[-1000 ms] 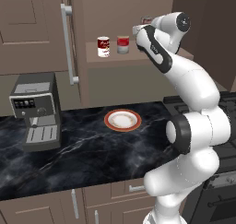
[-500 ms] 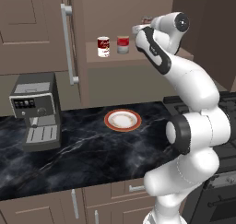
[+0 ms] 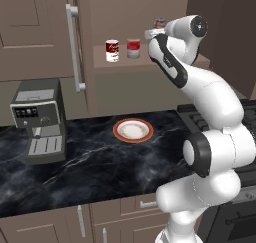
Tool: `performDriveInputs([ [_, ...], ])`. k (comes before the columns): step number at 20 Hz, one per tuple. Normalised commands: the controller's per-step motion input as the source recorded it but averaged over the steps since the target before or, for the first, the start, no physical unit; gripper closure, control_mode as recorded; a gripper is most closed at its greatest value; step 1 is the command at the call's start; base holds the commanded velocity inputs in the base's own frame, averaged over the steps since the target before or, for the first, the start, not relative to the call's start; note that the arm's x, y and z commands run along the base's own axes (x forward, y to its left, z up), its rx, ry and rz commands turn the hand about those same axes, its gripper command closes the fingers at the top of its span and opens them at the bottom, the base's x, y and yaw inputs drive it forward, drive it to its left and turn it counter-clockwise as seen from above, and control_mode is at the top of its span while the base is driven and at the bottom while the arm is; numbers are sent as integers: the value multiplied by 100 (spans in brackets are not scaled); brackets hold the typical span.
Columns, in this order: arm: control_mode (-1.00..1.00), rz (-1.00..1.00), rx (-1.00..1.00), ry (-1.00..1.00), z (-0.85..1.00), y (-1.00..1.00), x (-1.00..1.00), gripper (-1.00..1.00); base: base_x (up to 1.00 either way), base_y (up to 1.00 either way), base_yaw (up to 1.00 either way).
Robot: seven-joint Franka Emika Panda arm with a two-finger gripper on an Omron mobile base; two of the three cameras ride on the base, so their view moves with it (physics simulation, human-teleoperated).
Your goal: Stack two cans on top of the other two cans in the cabinet.
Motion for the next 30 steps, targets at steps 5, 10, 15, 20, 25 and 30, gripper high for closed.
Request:
performDriveInputs([
  [5,-100,0,0,0,-4,11,-31,-100,0,0,0],
  [10,-100,0,0,5,0,15,-43,-100,0,0,0],
  [15,-100,0,0,14,0,22,-37,-100,0,0,0],
  [20,-100,4,0,12,0,33,-22,-100,0,0,0],
  [25,-100,11,0,3,-8,36,-15,-100,0,0,0],
  [30,-100,13,0,2,-21,21,0,-100,0,0,0],
])
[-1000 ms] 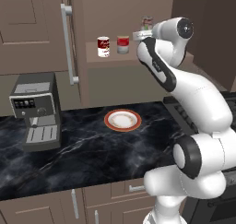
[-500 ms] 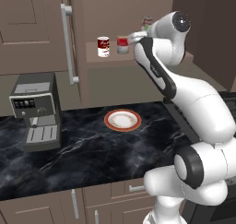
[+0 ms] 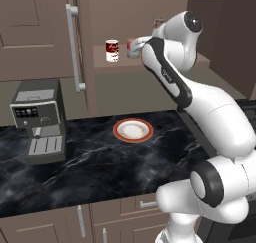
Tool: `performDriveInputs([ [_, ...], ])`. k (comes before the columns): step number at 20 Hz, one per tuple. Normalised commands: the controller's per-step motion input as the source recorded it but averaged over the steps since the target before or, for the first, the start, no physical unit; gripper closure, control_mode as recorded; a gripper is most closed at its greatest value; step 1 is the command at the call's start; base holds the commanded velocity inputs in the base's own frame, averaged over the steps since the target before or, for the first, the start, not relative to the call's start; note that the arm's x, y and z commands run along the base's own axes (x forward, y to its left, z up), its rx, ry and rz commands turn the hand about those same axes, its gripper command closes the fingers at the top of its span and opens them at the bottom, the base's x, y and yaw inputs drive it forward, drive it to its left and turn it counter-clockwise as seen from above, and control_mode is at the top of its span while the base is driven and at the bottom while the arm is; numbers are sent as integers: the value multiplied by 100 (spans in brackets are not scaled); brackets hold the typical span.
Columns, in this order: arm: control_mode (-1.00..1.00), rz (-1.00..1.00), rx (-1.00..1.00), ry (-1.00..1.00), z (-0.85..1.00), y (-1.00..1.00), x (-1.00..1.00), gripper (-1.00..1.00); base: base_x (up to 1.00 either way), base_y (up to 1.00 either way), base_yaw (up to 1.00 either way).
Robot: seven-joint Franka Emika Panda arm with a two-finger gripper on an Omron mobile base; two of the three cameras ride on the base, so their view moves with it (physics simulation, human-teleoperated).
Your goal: Stack two cans on top of the other two cans in the cabinet.
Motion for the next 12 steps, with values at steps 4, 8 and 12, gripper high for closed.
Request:
performDriveInputs([
  [4,-100,5,0,1,-38,0,12,-100,0,0,0],
  [8,-100,0,-4,0,-24,10,22,-100,0,0,0],
  [12,-100,0,-1,0,-6,8,27,-100,0,0,0],
])
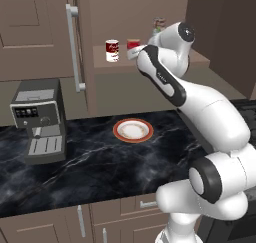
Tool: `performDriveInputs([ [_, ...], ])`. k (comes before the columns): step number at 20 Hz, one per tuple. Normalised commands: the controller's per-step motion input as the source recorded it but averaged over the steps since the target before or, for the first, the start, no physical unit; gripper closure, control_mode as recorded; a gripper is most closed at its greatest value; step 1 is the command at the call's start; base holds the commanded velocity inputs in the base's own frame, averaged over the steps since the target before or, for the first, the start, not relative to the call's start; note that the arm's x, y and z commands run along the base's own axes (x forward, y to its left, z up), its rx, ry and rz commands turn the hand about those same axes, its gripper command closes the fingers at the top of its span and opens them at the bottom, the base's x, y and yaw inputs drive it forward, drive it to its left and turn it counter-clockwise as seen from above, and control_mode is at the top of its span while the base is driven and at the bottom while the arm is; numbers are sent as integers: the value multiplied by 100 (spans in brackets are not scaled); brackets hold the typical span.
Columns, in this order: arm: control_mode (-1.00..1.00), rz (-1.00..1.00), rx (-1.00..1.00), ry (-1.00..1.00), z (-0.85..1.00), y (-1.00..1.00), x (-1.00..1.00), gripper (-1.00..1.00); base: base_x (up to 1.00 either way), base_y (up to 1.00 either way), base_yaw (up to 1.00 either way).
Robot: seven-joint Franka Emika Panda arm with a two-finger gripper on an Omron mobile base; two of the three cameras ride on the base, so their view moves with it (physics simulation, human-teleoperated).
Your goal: Stack two cans on top of the other two cans in the cabinet.
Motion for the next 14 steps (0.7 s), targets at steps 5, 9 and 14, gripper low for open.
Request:
performDriveInputs([
  [5,-100,0,0,0,0,10,28,-100,0,0,0],
  [9,-100,0,0,0,0,0,29,-100,0,0,0],
  [14,-100,0,0,1,0,0,24,-100,0,0,0],
])
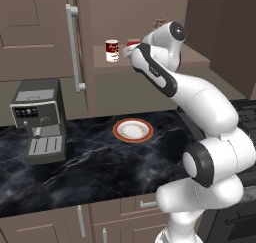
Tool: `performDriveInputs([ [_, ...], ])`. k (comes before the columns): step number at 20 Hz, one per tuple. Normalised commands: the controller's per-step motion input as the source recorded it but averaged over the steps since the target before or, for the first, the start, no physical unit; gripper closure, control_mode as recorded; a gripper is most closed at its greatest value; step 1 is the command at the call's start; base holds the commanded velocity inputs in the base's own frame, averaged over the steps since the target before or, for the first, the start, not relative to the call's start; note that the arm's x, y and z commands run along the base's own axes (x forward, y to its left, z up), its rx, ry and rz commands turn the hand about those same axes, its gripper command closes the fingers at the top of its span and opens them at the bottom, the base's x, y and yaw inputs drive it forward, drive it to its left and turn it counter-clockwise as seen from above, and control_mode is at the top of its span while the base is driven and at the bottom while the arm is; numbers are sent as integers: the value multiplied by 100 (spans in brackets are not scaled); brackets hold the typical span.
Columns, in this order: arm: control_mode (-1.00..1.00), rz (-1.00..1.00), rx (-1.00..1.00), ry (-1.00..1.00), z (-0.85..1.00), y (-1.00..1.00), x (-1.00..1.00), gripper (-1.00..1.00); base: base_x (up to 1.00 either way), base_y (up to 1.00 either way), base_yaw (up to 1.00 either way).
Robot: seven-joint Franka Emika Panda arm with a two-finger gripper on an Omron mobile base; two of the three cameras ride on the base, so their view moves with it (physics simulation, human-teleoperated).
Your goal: Stack two cans on top of the other two cans in the cabinet.
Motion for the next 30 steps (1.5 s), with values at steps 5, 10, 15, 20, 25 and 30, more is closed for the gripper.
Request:
performDriveInputs([
  [5,-100,0,0,11,-3,6,22,-100,0,0,0],
  [10,-100,0,0,7,-5,1,16,-100,0,0,0],
  [15,-100,0,0,1,-2,0,9,-100,0,0,0],
  [20,-100,0,0,0,-7,1,12,-100,0,0,0],
  [25,-100,0,0,0,-1,2,6,-100,0,0,0],
  [30,-100,0,0,0,-4,5,0,-100,0,0,0],
])
